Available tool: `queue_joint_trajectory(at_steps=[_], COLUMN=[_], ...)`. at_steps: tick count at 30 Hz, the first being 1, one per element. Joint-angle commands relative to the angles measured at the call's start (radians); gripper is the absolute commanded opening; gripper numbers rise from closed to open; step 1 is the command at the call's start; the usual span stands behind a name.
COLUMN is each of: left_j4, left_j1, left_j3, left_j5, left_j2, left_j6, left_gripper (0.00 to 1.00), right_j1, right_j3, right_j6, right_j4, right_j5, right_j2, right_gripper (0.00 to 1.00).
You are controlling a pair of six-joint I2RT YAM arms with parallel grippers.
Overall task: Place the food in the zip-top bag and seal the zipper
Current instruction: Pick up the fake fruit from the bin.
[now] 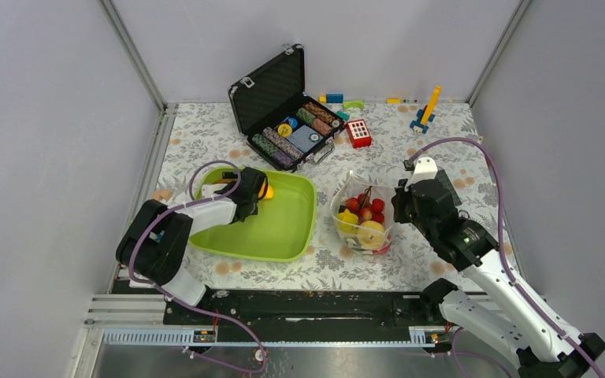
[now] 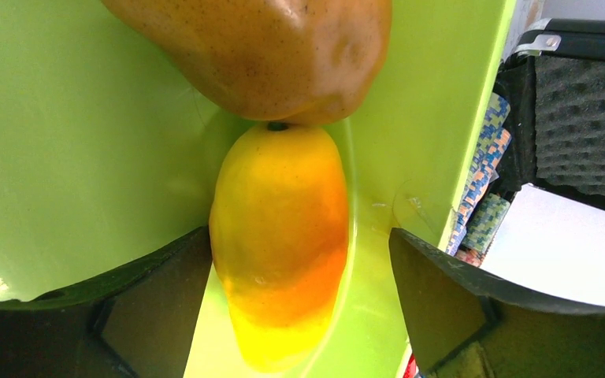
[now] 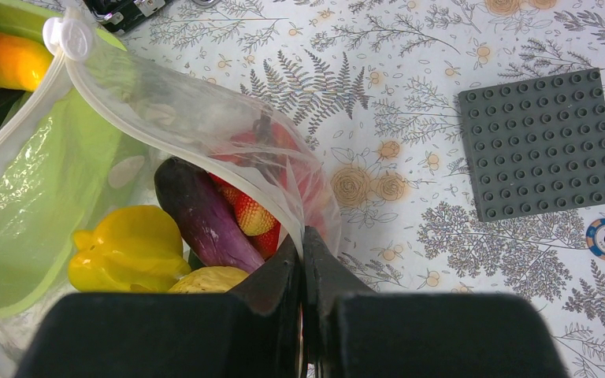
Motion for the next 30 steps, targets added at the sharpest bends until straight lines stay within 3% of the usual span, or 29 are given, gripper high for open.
queue_joint_trajectory(at_steps=[1,13,22,28,30], left_j4=[0.003,0.016,-0.049,0.136,0.207], left_j1=[0.025,0.058,0.059,0.058,0.057], left_j3=[0.032,0.003,-0.055,-0.112,-0.09], left_j5=[0.08,0.116,0.11,0.143,0.2], left_j2=[0.043,-0.05,-0.236,-0.437,-0.467], left_j6=[0.076,0.208,0.333,0.595,0.701], left_gripper=[0.79,0.4,0.27,0.24,0.17], right_j1=[-0.004,-0.005,-0.005,-0.004,-0.004], right_j3=[-0.002,-0.004,-0.006,-0.004,-0.005], right_j6=[-0.007,-0.007,-0.004,0.0,0.001], right_j4=[0.03,0.03,0.029,0.03,0.035], right_j5=[0.032,0.034,0.02,0.0,-0.013], right_j2=[-0.006,-0.009,-0.018,-0.02,-0.018], right_gripper=[0.05,0.05,0.05,0.05,0.05])
